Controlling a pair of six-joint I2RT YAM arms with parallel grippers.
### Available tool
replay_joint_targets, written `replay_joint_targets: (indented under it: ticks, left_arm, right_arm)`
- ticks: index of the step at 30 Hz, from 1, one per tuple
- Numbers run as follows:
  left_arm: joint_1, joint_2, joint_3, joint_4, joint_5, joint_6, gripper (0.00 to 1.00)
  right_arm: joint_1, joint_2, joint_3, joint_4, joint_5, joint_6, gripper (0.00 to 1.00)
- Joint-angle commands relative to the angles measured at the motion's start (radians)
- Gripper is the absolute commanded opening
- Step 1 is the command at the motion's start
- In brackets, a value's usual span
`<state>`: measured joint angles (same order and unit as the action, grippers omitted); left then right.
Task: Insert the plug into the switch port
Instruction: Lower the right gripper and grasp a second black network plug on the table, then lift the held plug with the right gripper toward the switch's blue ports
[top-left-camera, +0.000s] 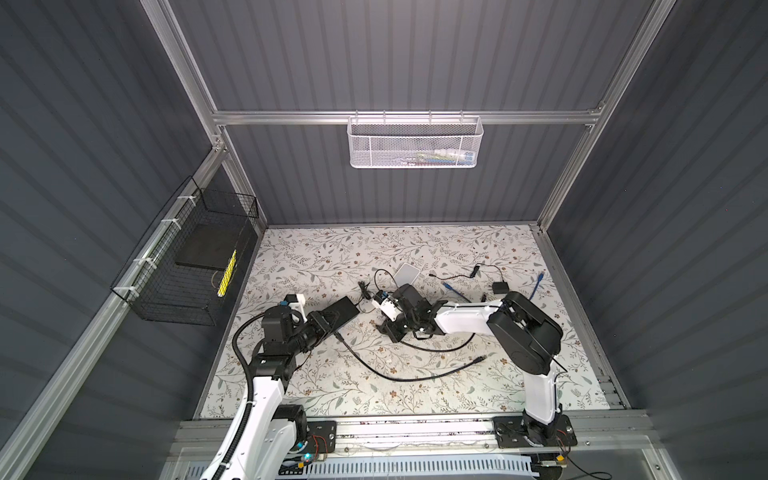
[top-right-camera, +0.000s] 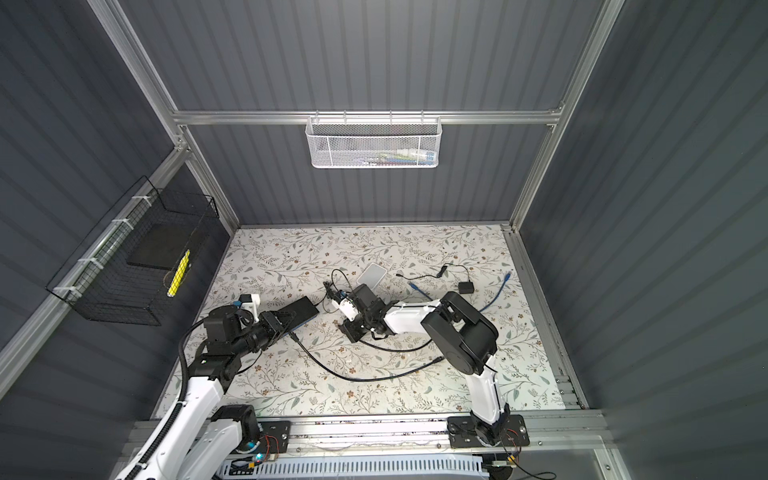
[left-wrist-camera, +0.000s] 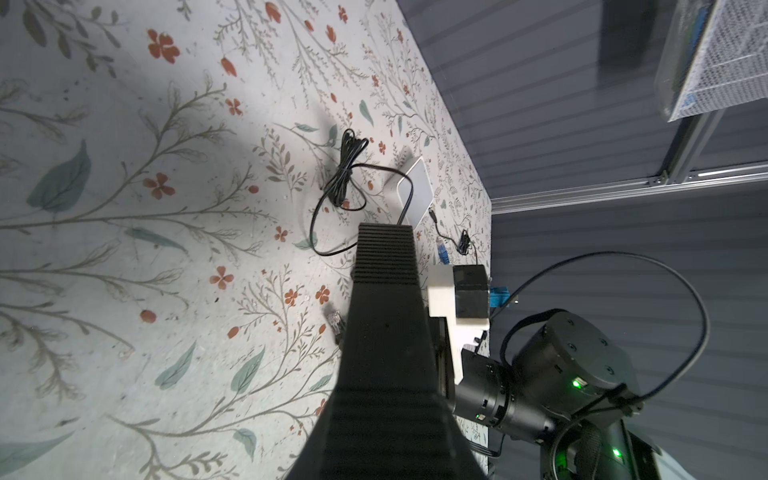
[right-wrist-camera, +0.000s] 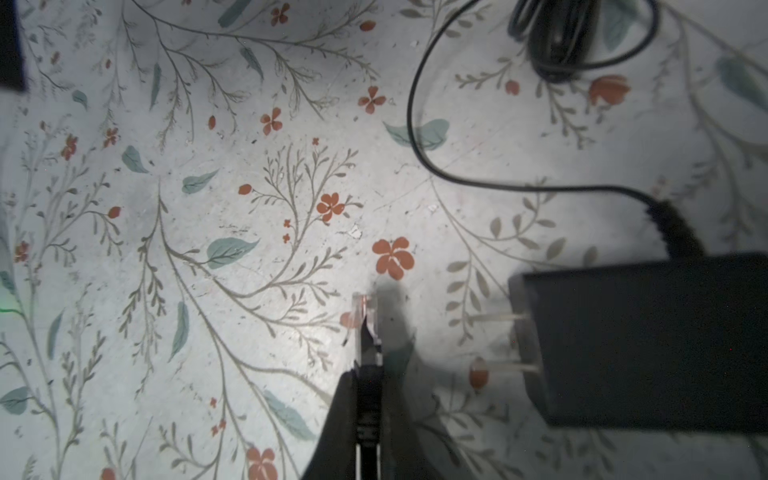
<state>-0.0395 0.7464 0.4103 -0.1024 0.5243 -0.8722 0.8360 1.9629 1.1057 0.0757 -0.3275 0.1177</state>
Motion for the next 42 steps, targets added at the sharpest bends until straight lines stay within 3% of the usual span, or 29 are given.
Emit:
replay_joint_targets:
  ticks: [1, 10, 15, 24, 42]
  left_arm:
    - [0.003, -0.052, -0.011, 0.083, 0.028, -0.015, 0.00]
    - [0.001, -0.099, -0.061, 0.244, 0.034, -0.089, 0.00]
    - [0.000, -0.080, -0.073, 0.375, 0.048, -0.150, 0.00]
    - [-0.023, 0.037, -0.082, 0.629, 0.083, -0.223, 0.00]
    - [-0.045, 0.074, -0.051, 0.675, 0.145, -0.242, 0.00]
  right_arm:
    - [-0.029, -0.128, -0.041, 0.069, -0.105, 0.088, 0.00]
    - [-0.029, -0.302, -0.185, 0.297, -0.221, 0.399, 0.00]
    - [-0.020, -0.366, -0.210, 0.286, -0.182, 0.437, 0.00]
    - [0.000, -0.392, -0.219, 0.365, -0.237, 0.573, 0.00]
    - [0.021, -0.289, -0.114, 0.431, -0.271, 0.610, 0.00]
